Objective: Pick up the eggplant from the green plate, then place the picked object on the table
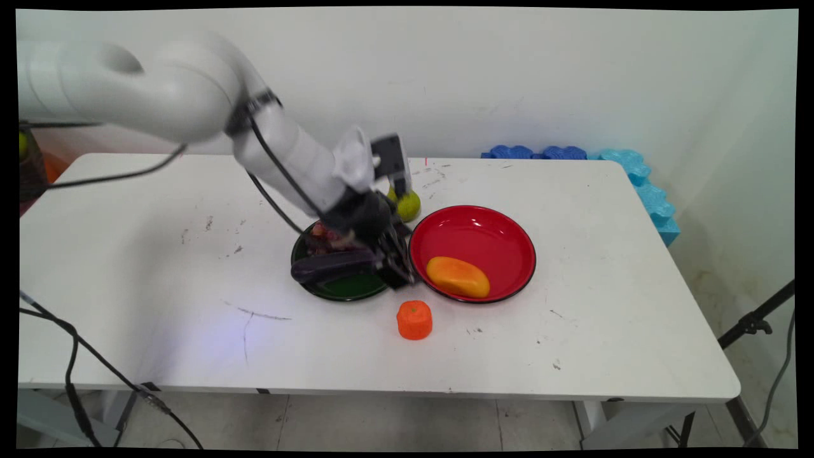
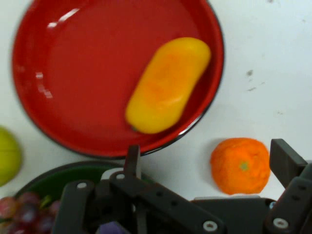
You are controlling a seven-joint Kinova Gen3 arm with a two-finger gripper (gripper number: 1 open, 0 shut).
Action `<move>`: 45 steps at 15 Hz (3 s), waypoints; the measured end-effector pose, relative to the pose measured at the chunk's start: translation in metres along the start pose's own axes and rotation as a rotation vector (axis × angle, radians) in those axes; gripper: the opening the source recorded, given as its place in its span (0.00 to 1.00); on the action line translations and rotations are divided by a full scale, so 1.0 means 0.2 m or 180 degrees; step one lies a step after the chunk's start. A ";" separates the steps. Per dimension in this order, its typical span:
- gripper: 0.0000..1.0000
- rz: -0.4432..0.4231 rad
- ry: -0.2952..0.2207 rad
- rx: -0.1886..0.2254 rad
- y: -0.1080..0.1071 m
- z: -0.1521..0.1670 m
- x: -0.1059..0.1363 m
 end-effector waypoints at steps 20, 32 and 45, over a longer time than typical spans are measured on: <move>1.00 -0.0469 -0.0507 0.0108 -0.34 -0.02 -0.42; 0.00 -0.0446 -0.0535 0.0052 -0.34 0.13 -0.52; 0.00 -0.0100 -0.0161 -0.0014 -0.31 -0.10 -0.32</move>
